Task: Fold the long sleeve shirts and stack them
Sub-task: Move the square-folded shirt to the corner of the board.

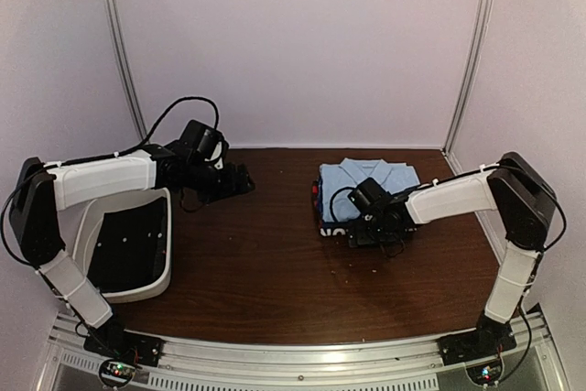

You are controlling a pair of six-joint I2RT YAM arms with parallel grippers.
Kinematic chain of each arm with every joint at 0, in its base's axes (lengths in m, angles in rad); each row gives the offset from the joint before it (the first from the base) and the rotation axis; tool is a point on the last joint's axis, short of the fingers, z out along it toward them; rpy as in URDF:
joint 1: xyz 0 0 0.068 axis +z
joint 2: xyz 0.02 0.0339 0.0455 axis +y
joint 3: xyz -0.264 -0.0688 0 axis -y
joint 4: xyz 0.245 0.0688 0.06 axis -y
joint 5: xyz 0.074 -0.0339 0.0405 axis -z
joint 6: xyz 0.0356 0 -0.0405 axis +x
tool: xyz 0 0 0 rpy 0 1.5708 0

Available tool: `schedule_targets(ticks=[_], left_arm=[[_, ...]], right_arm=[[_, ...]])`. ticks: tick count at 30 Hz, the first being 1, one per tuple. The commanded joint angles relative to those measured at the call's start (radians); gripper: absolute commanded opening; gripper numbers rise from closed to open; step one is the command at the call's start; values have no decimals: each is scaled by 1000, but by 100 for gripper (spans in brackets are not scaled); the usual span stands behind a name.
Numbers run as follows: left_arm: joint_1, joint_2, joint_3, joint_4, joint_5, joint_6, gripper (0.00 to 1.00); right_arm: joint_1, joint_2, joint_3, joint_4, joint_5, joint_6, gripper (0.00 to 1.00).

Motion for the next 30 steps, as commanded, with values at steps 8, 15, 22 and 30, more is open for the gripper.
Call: schedule_targets(ticks=[8,15,22,30], left_arm=[[8,8,35,12,12,25,86],[8,13,41,14,16,22,86],[8,11,51,15,22,24,86],[8,0,55,14,26,26,86]], right_arm=[[-139,251,311,51,-35,-142,89],[-166,392,508,28,-97,-146,89],[-199,483,626,-7,-113,-175,89],[-223,499,689,-45,-116,-196,92]])
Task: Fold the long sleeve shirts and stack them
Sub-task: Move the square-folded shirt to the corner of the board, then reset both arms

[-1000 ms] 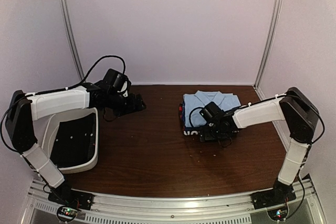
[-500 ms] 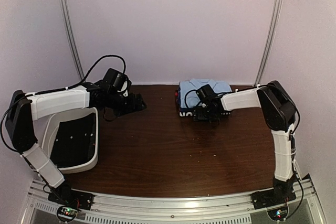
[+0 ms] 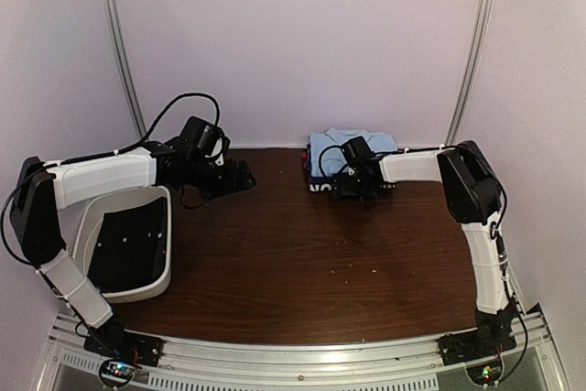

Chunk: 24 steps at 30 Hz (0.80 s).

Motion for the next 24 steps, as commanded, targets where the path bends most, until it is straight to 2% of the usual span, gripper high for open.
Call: schedule_targets(ticks=[1,6,12,24], left_arm=[[7,-6,31,18,11,18,86],[7,-8,43,28,25,22,87],[6,-23,48,43,40,52,87],[5,-102,-15,90,24,117,87]], right_arm=[[-17,10,16,-62,-31,-15,93],[-14,-75,-22,-62,-52,-14,100],[-7,-219,-123,-60,-71,-6,100],[28,-607,-441,28,-93,26,100]])
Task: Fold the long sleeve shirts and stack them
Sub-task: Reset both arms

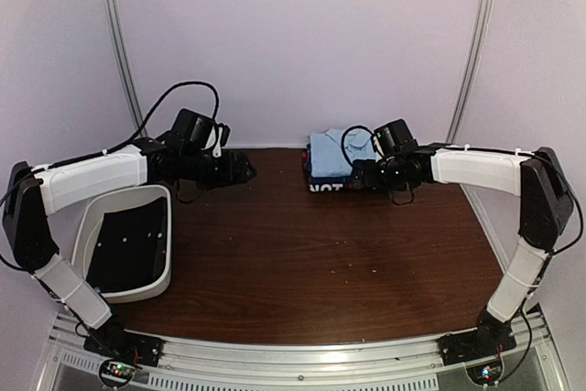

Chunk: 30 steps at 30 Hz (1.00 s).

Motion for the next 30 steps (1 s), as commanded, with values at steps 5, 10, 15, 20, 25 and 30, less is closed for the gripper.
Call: schedule_targets(ticks=[5,10,15,20,25,30], left_arm=[[4,-108,-66,95,-3,62,87],[4,-164,-90,105,-23,88,87],[4,-210,-118,142,-25,115,87],[4,-231,-121,155,-28,140,87],[4,-255,-132,167,-40,150,87],[4,-261,-129,167,-49,154,87]], right_arm=[[14,-252,-152,46,-1,24,100],[14,-416,-244,45,20,26,100],[14,-584,-300,40,34,27,100],[14,-708,-349,58,38,20,100],[14,-801,-388,81,45,6,100],[14,-826,-402,107,25,6,100]])
